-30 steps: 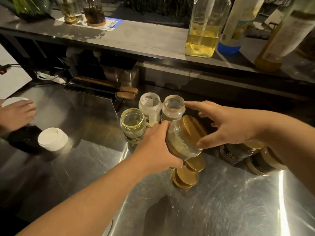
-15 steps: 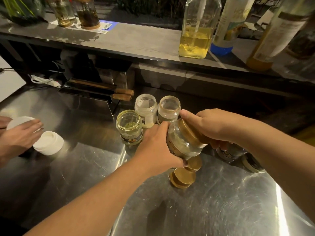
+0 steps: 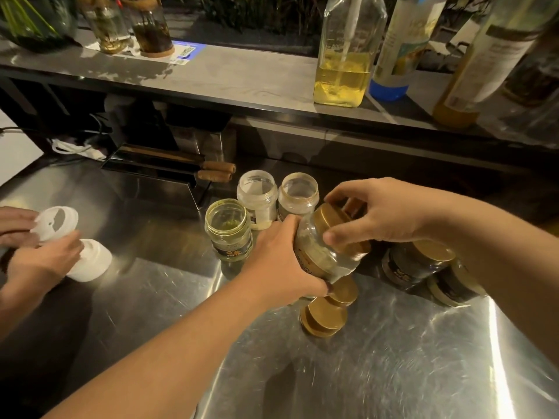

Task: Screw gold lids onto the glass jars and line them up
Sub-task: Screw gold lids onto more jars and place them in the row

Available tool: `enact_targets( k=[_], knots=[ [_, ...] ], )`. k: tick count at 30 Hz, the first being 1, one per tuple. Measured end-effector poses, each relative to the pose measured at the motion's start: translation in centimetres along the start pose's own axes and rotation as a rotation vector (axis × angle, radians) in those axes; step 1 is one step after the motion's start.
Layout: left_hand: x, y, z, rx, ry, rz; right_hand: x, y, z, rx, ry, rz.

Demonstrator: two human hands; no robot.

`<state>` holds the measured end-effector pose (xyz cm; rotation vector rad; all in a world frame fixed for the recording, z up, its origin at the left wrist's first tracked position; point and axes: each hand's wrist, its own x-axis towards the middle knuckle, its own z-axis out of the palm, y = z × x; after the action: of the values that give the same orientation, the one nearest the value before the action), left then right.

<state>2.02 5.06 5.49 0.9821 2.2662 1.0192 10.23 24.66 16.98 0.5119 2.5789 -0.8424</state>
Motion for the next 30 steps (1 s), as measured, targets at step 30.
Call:
enact_targets(
  k=[30],
  knots=[
    [0.1,0.9,0.6,0.036,0.010,0.027,-0.2,0.5,0.6,-0.234,-0.006,0.238]
  ],
)
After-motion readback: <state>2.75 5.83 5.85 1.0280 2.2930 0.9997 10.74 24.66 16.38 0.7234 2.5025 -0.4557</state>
